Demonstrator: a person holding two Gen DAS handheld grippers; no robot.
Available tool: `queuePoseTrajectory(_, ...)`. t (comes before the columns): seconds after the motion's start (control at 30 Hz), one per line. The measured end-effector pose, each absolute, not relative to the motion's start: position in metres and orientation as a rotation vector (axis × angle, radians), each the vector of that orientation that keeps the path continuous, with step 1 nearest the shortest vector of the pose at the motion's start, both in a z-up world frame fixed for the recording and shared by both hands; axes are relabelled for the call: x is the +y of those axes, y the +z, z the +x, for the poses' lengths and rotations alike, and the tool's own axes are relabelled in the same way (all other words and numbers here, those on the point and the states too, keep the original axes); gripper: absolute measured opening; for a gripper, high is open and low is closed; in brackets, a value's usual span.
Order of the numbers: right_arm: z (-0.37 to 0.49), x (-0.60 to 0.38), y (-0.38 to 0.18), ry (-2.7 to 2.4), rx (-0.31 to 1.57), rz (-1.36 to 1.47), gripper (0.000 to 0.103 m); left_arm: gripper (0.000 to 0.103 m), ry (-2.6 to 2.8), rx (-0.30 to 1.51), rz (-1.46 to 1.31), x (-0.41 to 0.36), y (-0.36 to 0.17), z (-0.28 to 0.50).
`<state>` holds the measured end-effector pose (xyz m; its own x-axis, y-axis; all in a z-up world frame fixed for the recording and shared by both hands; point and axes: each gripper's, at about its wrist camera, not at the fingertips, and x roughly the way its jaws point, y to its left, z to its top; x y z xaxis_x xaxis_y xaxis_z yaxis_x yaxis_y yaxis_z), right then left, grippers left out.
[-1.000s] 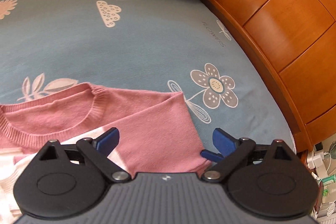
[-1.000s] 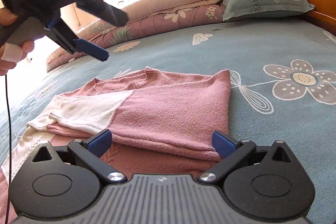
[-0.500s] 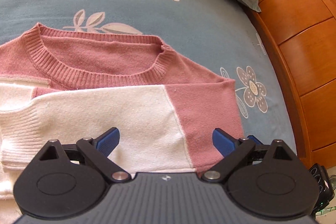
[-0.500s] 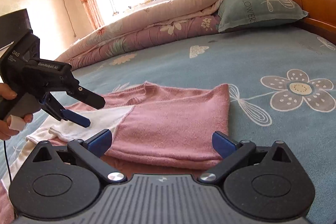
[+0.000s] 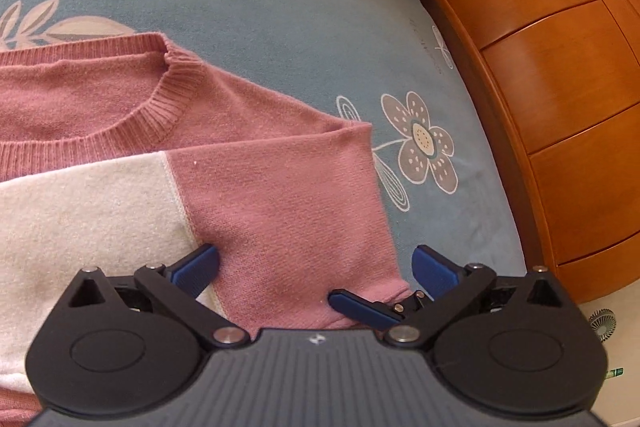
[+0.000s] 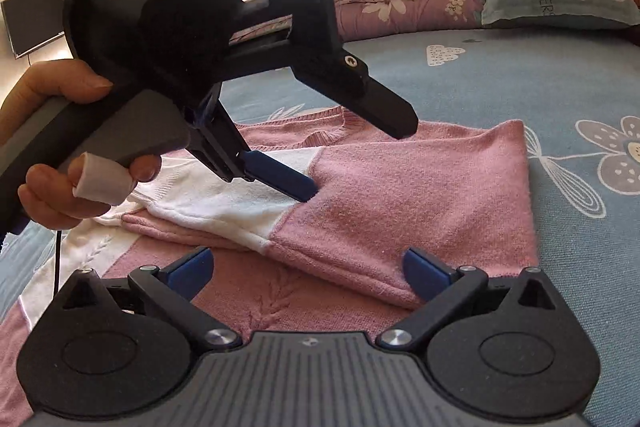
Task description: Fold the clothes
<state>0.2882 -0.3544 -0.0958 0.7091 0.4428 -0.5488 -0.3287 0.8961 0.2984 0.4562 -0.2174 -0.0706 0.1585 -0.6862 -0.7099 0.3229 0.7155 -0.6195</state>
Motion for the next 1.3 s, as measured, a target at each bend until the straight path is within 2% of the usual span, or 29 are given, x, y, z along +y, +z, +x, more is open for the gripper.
queuePoseTrajectory(0.17,0.287,-0.348,-0.096,0.418,0.657,0.144,0.103,0.101,-0.71,1.232,-0.343,-0.215,-0.079,0.458)
queuePoseTrajectory(0.47,0.286,-0.353,-0.095,0.43,0.65,0.182,0.103,0.102,-0.549,1.147,-0.272,-0.128,-0.024,0.443)
queuePoseTrajectory(0.7,0.286,-0.351,-0.096,0.424,0.648,0.17,0.103,0.1,-0.317,1.19,-0.356,-0.043,-0.072,0.438)
queuePoseTrajectory(0.8,0.286,-0.35,-0.096,0.419,0.648,0.156,0.103,0.099,-0.309,1.153,-0.438,-0.021,-0.065,0.432)
queuePoseTrajectory(0.93,0.286,-0.347,-0.097,0.411,0.647,0.134,0.103,0.1,-0.36,1.083,-0.438,-0.013,-0.044,0.418)
queuePoseTrajectory(1.1,0.286,-0.348,-0.098,0.412,0.645,0.14,0.103,0.1,-0.342,1.169,-0.428,-0.022,-0.082,0.406)
queuePoseTrajectory(1.3,0.286,-0.347,-0.097,0.413,0.644,0.143,0.103,0.1,-0.4,1.124,-0.402,-0.032,-0.069,0.394)
